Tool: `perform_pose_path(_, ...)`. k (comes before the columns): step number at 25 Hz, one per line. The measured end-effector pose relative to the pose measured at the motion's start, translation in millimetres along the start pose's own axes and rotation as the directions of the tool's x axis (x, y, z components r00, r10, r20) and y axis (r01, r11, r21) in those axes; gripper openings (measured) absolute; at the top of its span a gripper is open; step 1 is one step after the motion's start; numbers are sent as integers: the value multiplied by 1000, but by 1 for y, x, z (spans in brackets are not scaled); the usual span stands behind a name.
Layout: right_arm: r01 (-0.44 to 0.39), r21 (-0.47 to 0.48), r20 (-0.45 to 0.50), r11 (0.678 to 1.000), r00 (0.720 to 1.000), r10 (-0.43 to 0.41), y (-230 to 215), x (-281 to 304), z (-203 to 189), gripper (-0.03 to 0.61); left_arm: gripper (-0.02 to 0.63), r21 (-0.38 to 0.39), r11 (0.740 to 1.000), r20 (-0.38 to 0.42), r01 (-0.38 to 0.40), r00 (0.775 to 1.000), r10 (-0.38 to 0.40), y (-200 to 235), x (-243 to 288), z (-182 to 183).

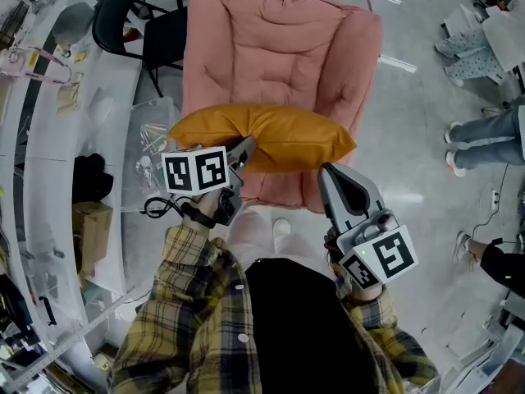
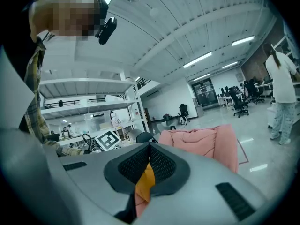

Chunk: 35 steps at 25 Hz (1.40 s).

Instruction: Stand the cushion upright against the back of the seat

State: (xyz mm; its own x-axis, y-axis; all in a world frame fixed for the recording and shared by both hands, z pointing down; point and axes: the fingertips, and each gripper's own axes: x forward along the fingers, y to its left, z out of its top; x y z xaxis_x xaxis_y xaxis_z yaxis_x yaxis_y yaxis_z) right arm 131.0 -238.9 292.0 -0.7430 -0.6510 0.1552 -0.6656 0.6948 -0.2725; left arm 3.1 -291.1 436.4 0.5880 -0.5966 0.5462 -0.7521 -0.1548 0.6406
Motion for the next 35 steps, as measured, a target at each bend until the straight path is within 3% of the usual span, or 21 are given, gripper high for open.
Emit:
perform_pose_path(14,145,22,-33,989,989,-144,-39,78,8,17,20,53,995,-44,79,996,-76,36,76,120)
perform_pose_path(24,151,82,-28,985,988,-149,-54,132,8,17,23,-46,994,-49,96,994,-98,67,120,182)
perform_pose_path(35,208,130,-14,969,978,-208,-70,142,3,17,36,-102,993,-33,65,997,-69,91,158,226)
